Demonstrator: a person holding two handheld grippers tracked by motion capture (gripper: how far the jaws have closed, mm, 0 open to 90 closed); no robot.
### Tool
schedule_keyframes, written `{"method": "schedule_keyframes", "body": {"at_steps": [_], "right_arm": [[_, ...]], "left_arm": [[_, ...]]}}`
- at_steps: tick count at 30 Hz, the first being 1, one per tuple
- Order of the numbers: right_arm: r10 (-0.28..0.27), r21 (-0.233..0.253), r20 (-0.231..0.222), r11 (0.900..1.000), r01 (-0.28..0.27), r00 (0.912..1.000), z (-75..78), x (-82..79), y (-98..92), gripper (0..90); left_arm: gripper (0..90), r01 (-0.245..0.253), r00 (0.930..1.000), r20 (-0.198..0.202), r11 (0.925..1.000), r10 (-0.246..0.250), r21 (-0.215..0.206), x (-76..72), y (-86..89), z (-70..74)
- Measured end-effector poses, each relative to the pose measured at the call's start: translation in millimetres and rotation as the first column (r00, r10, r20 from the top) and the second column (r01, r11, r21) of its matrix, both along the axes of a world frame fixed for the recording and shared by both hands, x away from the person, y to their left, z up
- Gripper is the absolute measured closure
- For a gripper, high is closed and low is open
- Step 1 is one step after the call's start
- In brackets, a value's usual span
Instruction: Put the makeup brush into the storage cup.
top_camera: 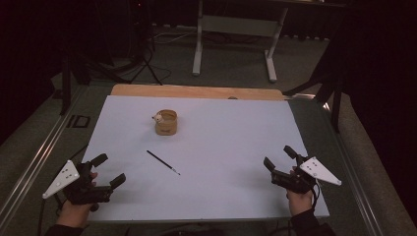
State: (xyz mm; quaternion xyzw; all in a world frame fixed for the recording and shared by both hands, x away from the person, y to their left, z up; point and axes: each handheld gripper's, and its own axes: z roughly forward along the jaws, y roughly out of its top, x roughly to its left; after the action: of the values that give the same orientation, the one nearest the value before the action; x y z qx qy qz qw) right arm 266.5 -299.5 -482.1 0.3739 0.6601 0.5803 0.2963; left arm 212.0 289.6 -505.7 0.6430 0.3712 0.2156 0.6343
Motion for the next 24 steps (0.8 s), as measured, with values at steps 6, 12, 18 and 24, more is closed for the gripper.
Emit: {"method": "schedule_keyframes", "body": {"at_steps": [6,12,18,24], "right_arm": [[0.007,0.009,0.013,1.000,-0.007,0.9999,2.0,-1.8,0.1,12.1],[0.006,-0.001,0.018,1.000,-0.006,0.9998,2.8,-2.6,0.8,12.1],[0.000,-0.005,0.019,1.000,0.001,0.9998,3.0,-2.9,1.3,12.1],[0.002,-0.010,0.022,1.000,-0.002,0.9997,3.2,-2.6,2.6,12.1]], "left_arm": [[0.6,0.019,0.9998,-0.005,0.9996,-0.019,0.020,0.5,-3.0,-0.5],[0.6,0.045,0.9989,-0.013,0.9987,-0.045,0.023,0.8,-4.9,0.2],[0.6,0.113,0.9924,-0.058,0.9902,-0.108,0.083,1.5,-8.1,9.0],[0.5,0.152,0.9851,-0.100,0.9813,-0.140,0.119,5.3,-7.0,17.4]]}}
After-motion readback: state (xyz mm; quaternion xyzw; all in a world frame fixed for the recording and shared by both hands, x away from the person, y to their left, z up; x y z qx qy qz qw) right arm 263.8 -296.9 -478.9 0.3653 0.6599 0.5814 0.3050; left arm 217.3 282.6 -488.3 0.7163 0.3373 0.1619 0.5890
